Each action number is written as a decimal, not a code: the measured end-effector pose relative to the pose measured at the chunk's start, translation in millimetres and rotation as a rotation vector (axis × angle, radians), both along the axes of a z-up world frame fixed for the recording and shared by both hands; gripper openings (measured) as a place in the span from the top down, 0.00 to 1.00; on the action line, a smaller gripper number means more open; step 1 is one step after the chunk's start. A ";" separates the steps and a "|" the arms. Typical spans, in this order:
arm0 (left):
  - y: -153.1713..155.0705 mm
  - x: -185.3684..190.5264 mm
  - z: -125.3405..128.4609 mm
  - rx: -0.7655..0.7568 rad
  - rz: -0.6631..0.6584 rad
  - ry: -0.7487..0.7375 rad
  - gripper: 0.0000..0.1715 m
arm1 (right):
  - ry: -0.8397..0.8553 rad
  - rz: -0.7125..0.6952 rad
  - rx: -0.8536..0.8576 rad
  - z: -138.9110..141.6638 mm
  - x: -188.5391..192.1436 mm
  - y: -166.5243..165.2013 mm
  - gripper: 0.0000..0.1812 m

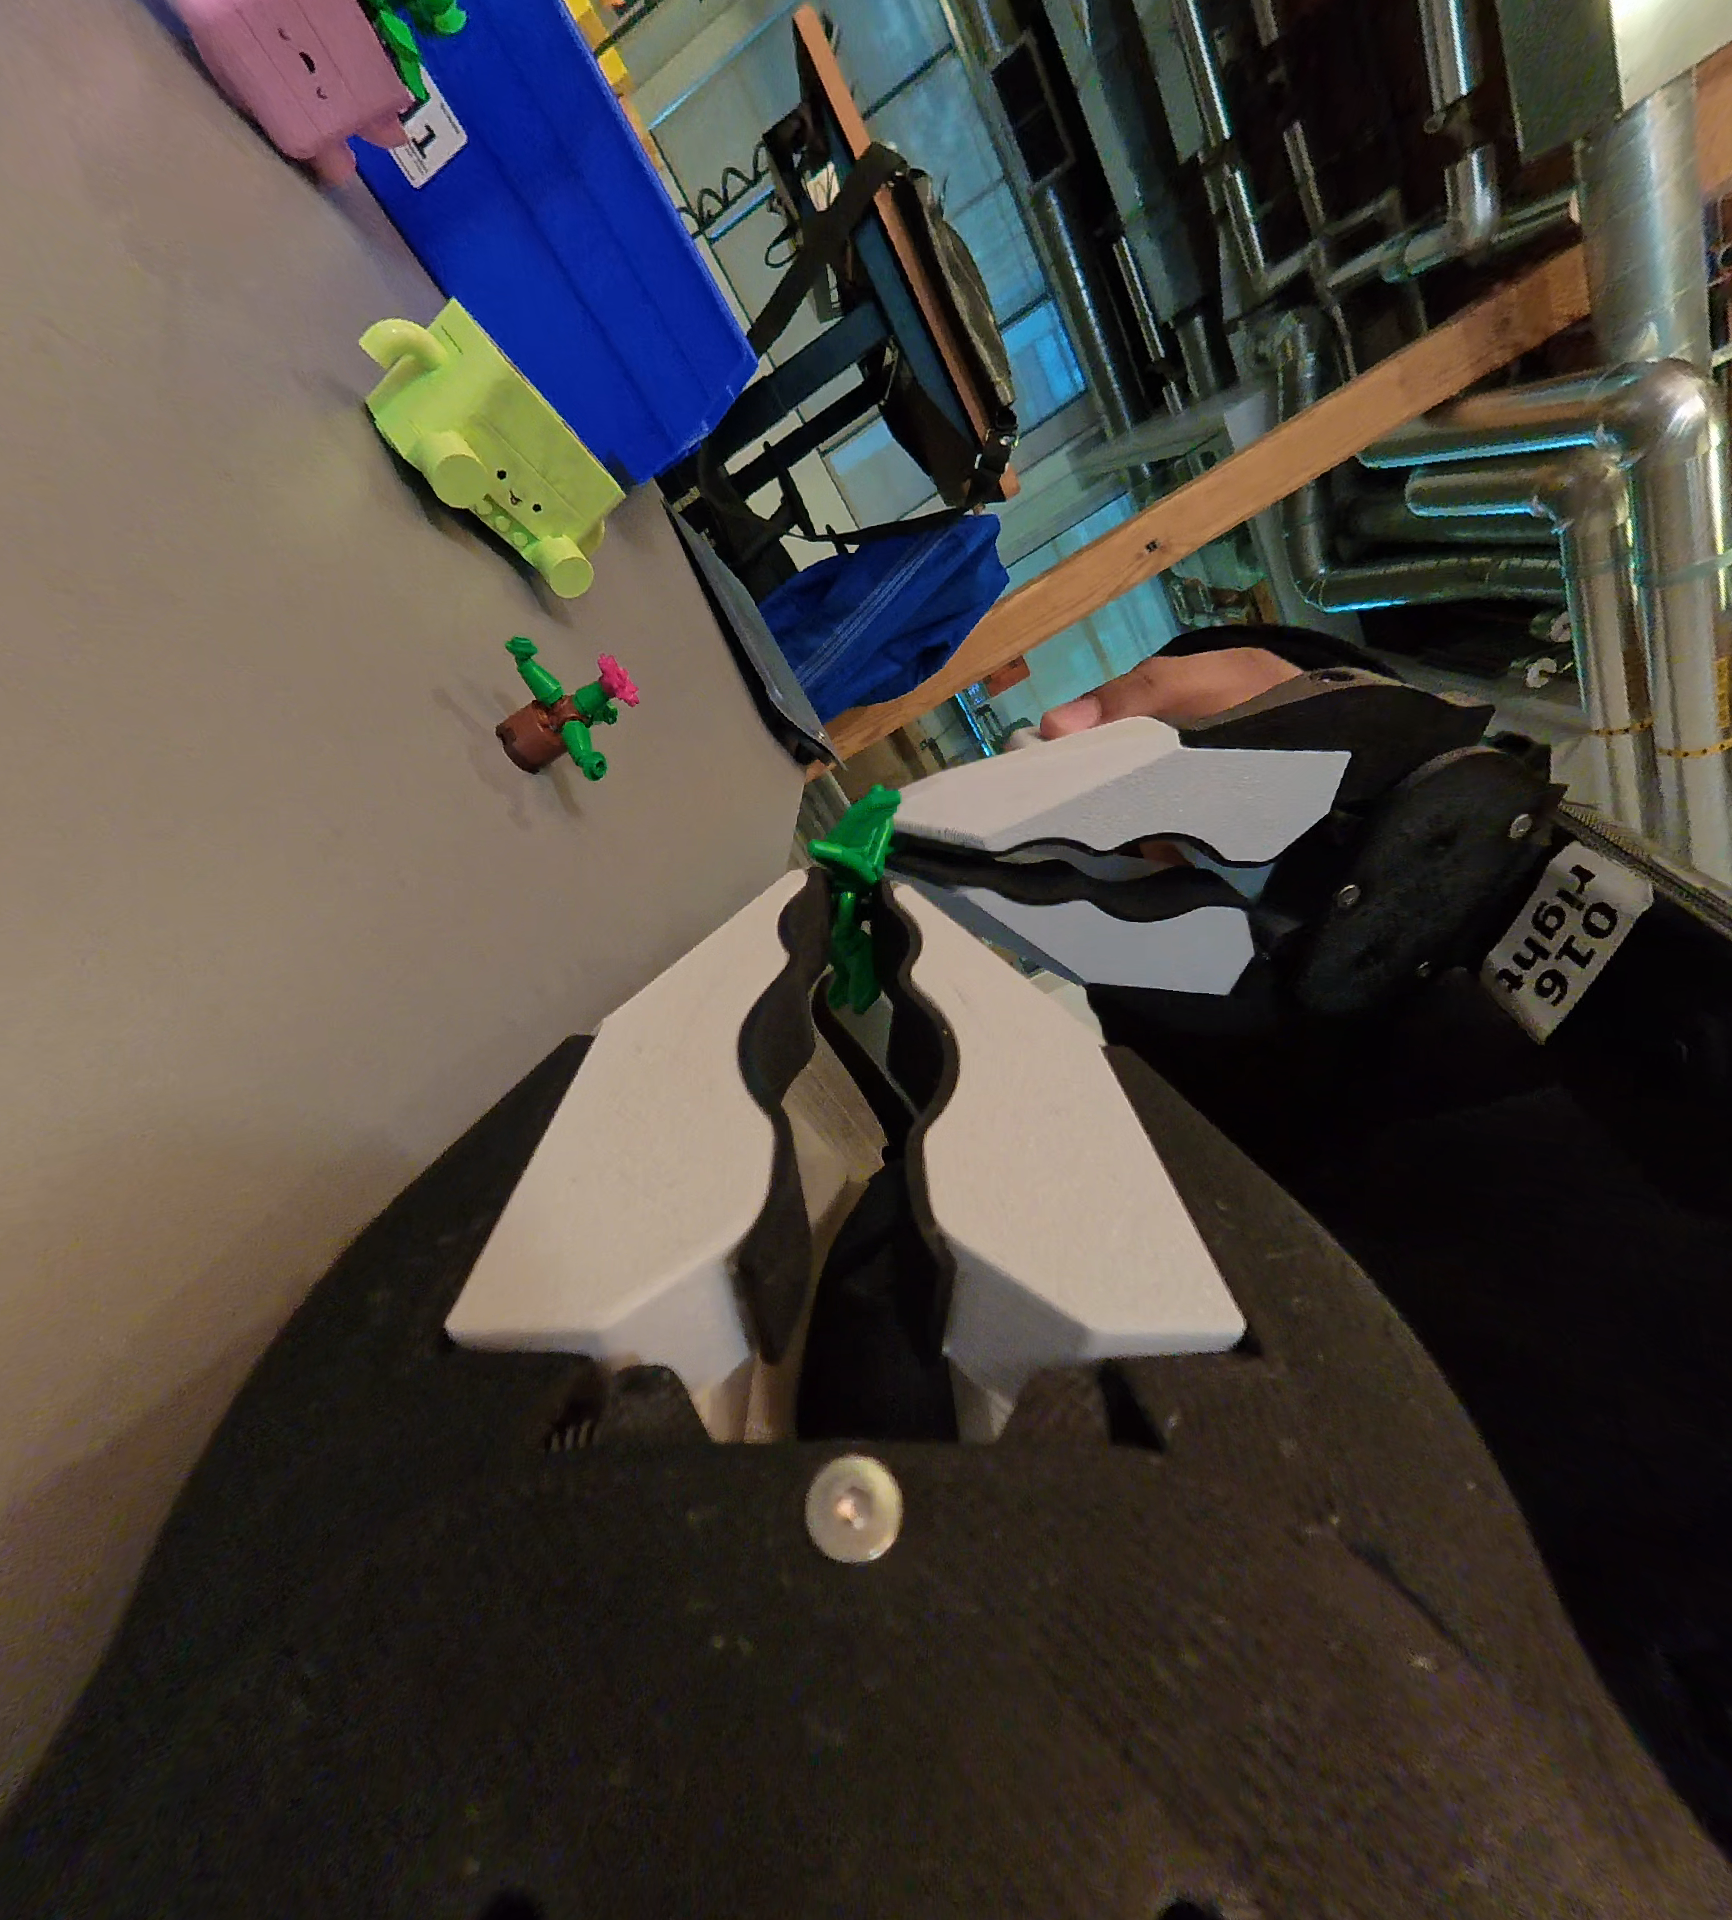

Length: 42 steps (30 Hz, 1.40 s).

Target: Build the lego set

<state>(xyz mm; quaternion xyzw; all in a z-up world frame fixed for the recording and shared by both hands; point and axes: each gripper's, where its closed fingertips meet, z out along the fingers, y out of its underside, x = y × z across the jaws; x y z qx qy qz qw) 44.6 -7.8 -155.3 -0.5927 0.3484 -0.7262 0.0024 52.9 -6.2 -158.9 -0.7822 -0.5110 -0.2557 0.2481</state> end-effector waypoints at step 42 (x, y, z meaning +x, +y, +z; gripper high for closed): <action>-4.7 1.3 -1.4 -0.133 -0.031 -0.005 0.97 | 0.072 0.116 -0.137 -7.1 -1.2 -5.2 1.00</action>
